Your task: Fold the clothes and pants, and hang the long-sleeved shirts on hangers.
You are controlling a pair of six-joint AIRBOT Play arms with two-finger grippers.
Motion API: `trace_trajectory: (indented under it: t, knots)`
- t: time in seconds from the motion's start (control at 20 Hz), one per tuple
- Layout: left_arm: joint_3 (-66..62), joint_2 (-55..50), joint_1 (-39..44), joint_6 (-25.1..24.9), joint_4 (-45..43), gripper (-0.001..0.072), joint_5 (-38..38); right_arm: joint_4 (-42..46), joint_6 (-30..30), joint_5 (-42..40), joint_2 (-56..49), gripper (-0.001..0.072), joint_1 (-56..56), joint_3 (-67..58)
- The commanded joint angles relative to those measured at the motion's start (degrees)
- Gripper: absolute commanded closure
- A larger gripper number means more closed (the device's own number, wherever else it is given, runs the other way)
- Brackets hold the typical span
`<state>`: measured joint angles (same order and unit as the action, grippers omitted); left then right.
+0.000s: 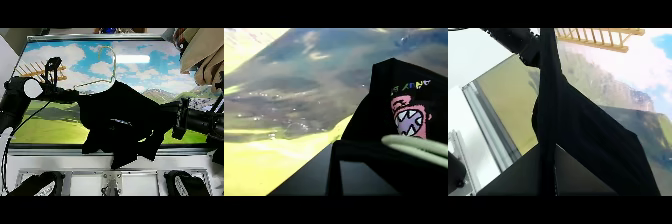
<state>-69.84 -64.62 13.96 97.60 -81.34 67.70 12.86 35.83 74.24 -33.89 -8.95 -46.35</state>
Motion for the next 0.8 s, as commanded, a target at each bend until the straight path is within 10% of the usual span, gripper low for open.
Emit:
trace_trajectory:
  t: [0.0,0.75]
  knots:
    - [0.02,-0.04,0.39,-0.44,4.68,0.069,-0.44,-4.28,-0.79,-2.25,0.0,0.07,0.0,-0.04]
    - [0.02,-0.04,-5.03,-0.83,6.29,0.069,-1.73,-6.88,2.38,4.42,0.04,0.0699,0.0,-0.04]
